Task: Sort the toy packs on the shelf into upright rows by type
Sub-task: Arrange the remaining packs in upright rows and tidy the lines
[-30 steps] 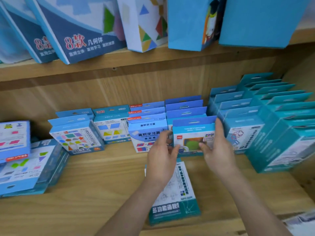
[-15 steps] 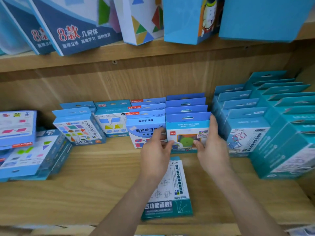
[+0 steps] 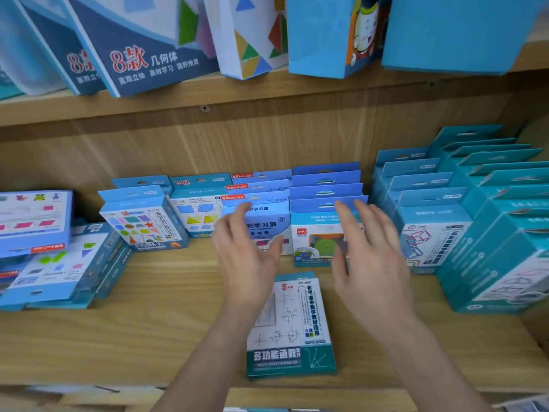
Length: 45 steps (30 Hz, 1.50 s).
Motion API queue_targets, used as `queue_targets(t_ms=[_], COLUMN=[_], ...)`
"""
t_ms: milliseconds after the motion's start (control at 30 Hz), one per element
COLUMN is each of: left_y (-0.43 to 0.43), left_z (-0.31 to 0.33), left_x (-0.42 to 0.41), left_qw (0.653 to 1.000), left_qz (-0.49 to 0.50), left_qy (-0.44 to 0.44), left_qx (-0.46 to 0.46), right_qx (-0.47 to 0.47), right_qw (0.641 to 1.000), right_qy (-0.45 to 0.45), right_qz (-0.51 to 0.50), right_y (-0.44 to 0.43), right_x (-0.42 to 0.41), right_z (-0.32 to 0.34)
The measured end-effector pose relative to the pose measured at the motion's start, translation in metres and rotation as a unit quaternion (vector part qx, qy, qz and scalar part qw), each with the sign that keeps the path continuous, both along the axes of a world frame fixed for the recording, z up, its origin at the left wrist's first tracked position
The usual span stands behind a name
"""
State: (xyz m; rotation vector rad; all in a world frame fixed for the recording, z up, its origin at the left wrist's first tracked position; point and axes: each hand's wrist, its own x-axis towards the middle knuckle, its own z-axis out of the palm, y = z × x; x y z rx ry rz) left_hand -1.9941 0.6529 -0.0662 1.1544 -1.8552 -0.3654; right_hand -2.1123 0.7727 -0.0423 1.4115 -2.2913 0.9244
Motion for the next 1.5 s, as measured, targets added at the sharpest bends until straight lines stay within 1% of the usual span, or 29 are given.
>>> queue_targets(t_ms=[33, 67, 133, 167, 200, 333, 467, 667, 767, 833, 933, 1033, 1100, 1167, 1233, 1300, 1400, 1500], left_y=[-0.007, -0.014, -0.025, -0.027, -0.027, -0.025, -0.023, -0.027, -0.03, -0.029, -0.028, -0.029, -0.034, -0.044, -0.057, -0.072, -0.092, -0.104], left_z=[0.0, -0.001, -0.004, -0.004, -0.004, -0.004, 0.0, 0.004, 0.007, 0.012, 0.02, 0.024, 0.027, 0.028, 0.027, 0.024, 0.02, 0.015], left_x=[0.005, 0.01, 0.014, 0.014, 0.014, 0.008, 0.005, 0.008, 0.018, 0.03, 0.063, 0.111, 0.15, 0.191, 0.232, 0.271, 0.318, 0.347], left_qw=[1.0, 0.999, 0.99, 0.984, 0.982, 0.991, 0.992, 0.99, 0.986, 0.986, 0.99, 0.994, 0.997, 0.998, 0.997, 0.994, 0.987, 0.976], left_qz=[0.016, 0.015, -0.031, -0.055, -0.066, -0.051, -0.029, -0.032, -0.064, -0.081, -0.086, -0.09, -0.069, -0.049, -0.035, -0.013, 0.006, -0.017], left_qy=[0.02, 0.039, 0.077, 0.083, 0.075, 0.032, -0.01, -0.044, -0.038, -0.023, -0.004, 0.005, -0.004, -0.024, -0.065, -0.109, -0.158, -0.216], left_qx=[0.007, 0.033, 0.117, 0.15, 0.159, 0.118, 0.119, 0.131, 0.147, 0.145, 0.114, 0.064, 0.041, 0.02, 0.006, 0.001, 0.019, 0.032], right_qx=[0.005, 0.017, 0.059, 0.08, 0.098, 0.149, 0.138, 0.119, 0.127, 0.119, 0.081, 0.037, 0.016, 0.001, 0.002, 0.012, 0.042, 0.052], right_qw=[1.0, 0.999, 0.996, 0.994, 0.992, 0.985, 0.986, 0.988, 0.988, 0.991, 0.996, 0.997, 0.993, 0.979, 0.962, 0.945, 0.93, 0.92], right_qy=[0.008, 0.012, 0.022, 0.03, 0.038, 0.046, 0.031, -0.005, -0.026, -0.016, -0.001, -0.007, -0.047, -0.129, -0.202, -0.25, -0.279, -0.284], right_qz=[0.021, 0.039, 0.065, 0.071, 0.074, 0.074, 0.087, 0.099, 0.081, 0.058, 0.045, 0.068, 0.109, 0.155, 0.186, 0.212, 0.234, 0.266], right_y=[-0.001, -0.003, -0.006, -0.008, -0.009, -0.012, -0.014, -0.019, -0.024, -0.027, -0.034, -0.048, -0.062, -0.077, -0.092, -0.108, -0.128, -0.143], right_x=[0.002, 0.004, 0.009, 0.011, 0.013, 0.015, 0.013, 0.015, 0.022, 0.028, 0.044, 0.073, 0.098, 0.127, 0.155, 0.182, 0.217, 0.244], right_z=[-0.002, -0.004, -0.009, -0.011, -0.013, -0.017, -0.014, -0.009, -0.003, 0.002, 0.013, 0.024, 0.03, 0.036, 0.035, 0.03, 0.02, 0.009])
